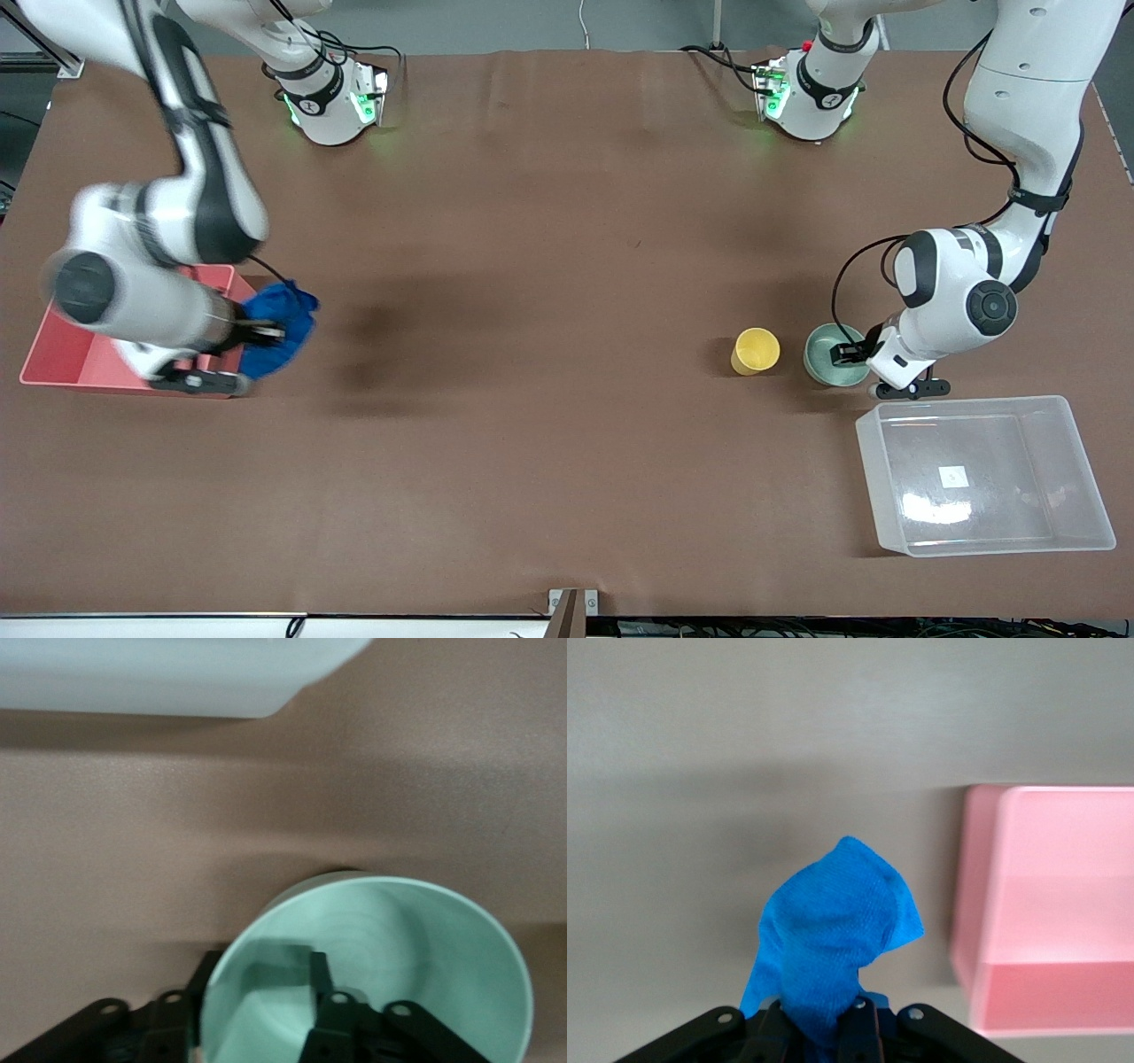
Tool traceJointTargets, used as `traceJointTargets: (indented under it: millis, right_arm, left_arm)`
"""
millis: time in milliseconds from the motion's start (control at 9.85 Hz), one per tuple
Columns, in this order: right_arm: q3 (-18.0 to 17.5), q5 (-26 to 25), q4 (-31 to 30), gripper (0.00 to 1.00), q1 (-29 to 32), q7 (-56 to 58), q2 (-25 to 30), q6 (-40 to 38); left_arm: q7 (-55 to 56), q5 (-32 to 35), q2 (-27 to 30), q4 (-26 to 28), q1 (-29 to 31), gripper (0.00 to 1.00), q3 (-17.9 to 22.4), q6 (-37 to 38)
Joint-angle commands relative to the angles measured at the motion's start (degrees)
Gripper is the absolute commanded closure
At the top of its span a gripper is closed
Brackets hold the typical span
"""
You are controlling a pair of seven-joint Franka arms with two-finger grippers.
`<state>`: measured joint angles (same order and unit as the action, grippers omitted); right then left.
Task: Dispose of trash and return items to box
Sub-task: 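Grasp the blue cloth with the right gripper while the left gripper grasps the bowl, then drop the cloth into the pink bin while the left gripper carries the bowl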
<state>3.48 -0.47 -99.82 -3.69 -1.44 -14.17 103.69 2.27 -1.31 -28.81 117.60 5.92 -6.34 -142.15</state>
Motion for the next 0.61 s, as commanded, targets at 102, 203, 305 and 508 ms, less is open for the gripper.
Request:
traceJointTargets:
  millis: [102, 203, 305, 508]
  right_arm:
    - [3.87, -2.68, -2.47, 0.98, 10.53, 20.10, -0.15, 4.72]
    - [7.20, -3.05, -6.75, 0.98, 10.63, 24.77, -0.24, 11.90]
    - [8.80, -3.05, -10.53, 0.98, 11.33, 27.69, -0.85, 18.67]
    - [9.43, -3.05, -17.30, 0.97, 13.17, 30.09, -3.39, 29.84]
  left_arm:
    - [-1.04, -0.01, 0.50, 1.05, 0.14, 1.00, -0.08, -0.85]
    - [-1.30, -0.01, 1.38, 0.79, 0.14, 1.00, -0.17, -0.41]
    - [-2.26, -0.01, 3.39, 0.26, 0.14, 1.00, -0.34, 0.37]
    - [-3.93, -0.01, 5.95, -7.07, 0.23, 1.00, -0.43, 10.25]
